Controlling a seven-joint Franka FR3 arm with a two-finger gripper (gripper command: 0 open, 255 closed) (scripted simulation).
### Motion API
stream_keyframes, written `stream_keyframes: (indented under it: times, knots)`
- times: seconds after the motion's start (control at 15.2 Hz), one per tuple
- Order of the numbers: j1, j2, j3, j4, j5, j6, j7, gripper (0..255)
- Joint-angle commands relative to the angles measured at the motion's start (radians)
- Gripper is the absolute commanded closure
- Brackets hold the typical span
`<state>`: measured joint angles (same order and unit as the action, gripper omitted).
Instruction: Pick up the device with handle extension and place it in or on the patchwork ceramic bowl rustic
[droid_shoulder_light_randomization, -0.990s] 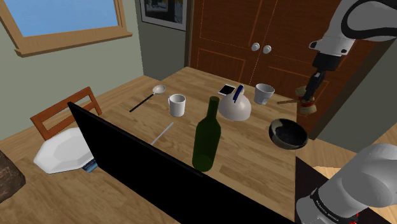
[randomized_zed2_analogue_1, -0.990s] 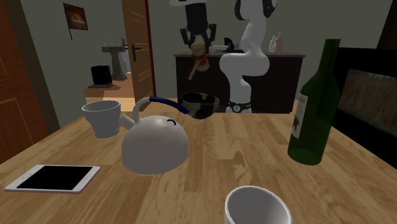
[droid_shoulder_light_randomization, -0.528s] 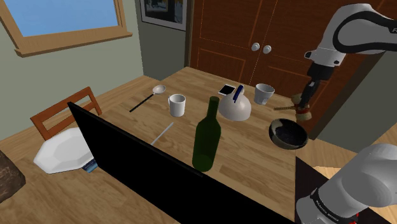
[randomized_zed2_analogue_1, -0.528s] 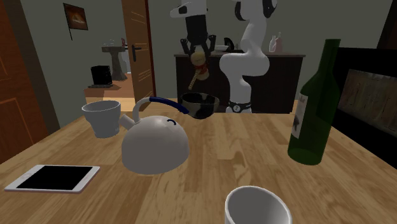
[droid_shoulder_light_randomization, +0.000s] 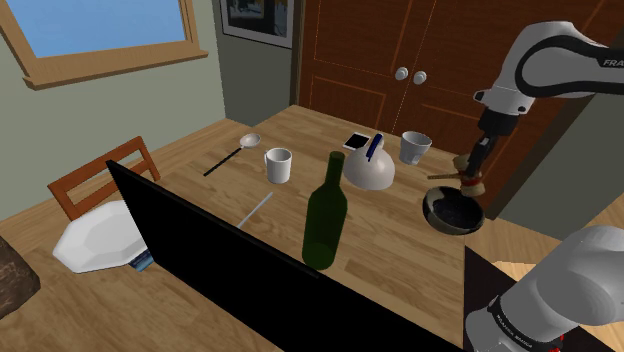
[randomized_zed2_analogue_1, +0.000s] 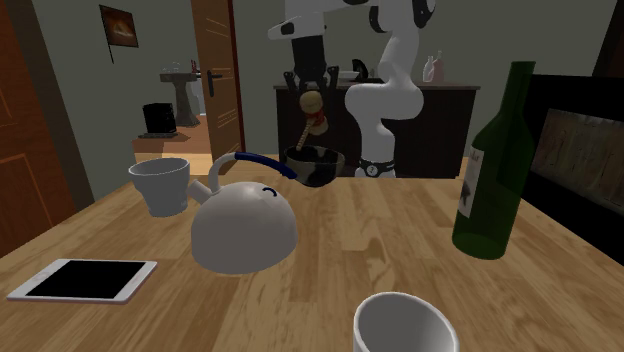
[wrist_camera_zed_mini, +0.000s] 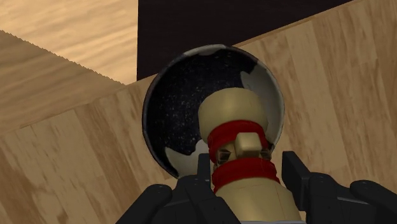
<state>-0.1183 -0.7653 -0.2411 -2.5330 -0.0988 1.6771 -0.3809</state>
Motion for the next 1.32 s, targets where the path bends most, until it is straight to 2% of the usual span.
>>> stream_keyframes:
  times: [0.0,0.13,0.2,0.53,0.79,1.25]
  knots:
    - [0.000,0.000,0.000,-0.001,0.000,0.001,0.000,255]
    - [0.000,0.000,0.000,-0.001,0.000,0.001,0.000,255]
    - [0.000,0.000,0.000,-0.001,0.000,0.001,0.000,0]
    - [0.000,0.000,0.000,-0.001,0.000,0.001,0.000,0]
    - [0.008,0.026,0.007,0.142,0.011,-0.115,-0.004,0]
    - [0.008,0.026,0.007,0.142,0.011,-0.115,-0.004,0]
